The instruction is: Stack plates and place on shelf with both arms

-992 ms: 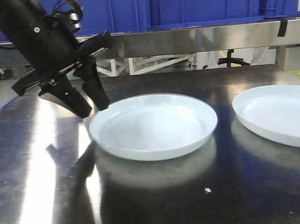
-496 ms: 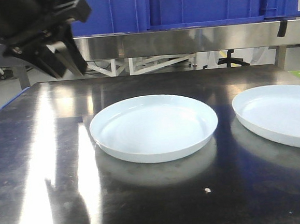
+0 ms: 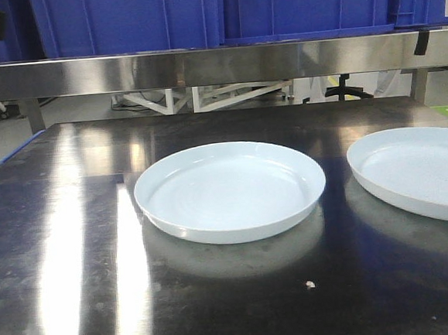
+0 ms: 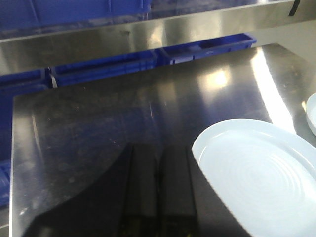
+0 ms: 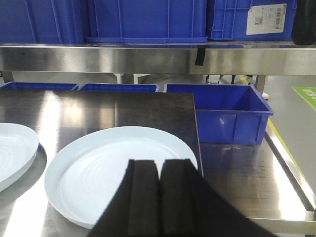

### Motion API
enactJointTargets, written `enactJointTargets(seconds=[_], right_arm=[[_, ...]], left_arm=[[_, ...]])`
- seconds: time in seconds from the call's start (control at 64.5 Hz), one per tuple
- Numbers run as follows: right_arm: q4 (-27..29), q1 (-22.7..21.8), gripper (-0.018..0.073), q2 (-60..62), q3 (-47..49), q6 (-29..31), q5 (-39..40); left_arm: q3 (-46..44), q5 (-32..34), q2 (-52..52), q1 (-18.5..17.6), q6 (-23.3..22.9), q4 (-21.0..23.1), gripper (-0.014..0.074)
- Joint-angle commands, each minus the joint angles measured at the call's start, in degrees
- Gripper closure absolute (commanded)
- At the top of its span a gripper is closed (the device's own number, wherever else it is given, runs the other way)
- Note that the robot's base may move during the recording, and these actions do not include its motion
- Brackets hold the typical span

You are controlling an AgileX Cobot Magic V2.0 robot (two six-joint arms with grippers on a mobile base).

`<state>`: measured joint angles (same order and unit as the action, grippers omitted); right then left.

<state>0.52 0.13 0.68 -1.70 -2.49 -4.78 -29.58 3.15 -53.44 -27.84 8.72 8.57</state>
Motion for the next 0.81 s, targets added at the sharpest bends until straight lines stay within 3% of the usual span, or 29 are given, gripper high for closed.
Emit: enactJointTargets(seconds=[0.0, 0.109, 0.45, 0.791], right_arm=[[0.0, -0.1, 0.0511, 0.9, 0.0, 0.3, 5.3], [0.0, -0.1, 0.0511, 0.9, 0.0, 0.3, 5.3], [0.0, -0.1, 0.0511, 0.9, 0.0, 0.3, 5.3], [0.0, -0.1, 0.0511, 0.9, 0.0, 0.3, 5.3]], left_arm=[[2.5, 6.8, 4.9, 0.1, 0.6, -0.1, 0.0514], [7.6, 8.1, 10.9, 2.7, 0.6, -0.1, 0.0514], [14.9, 8.0, 26.8, 16.0, 0.6, -1.1, 0.0514], [14.7, -0.9, 35.2, 17.9, 0.6, -1.1, 0.0514]])
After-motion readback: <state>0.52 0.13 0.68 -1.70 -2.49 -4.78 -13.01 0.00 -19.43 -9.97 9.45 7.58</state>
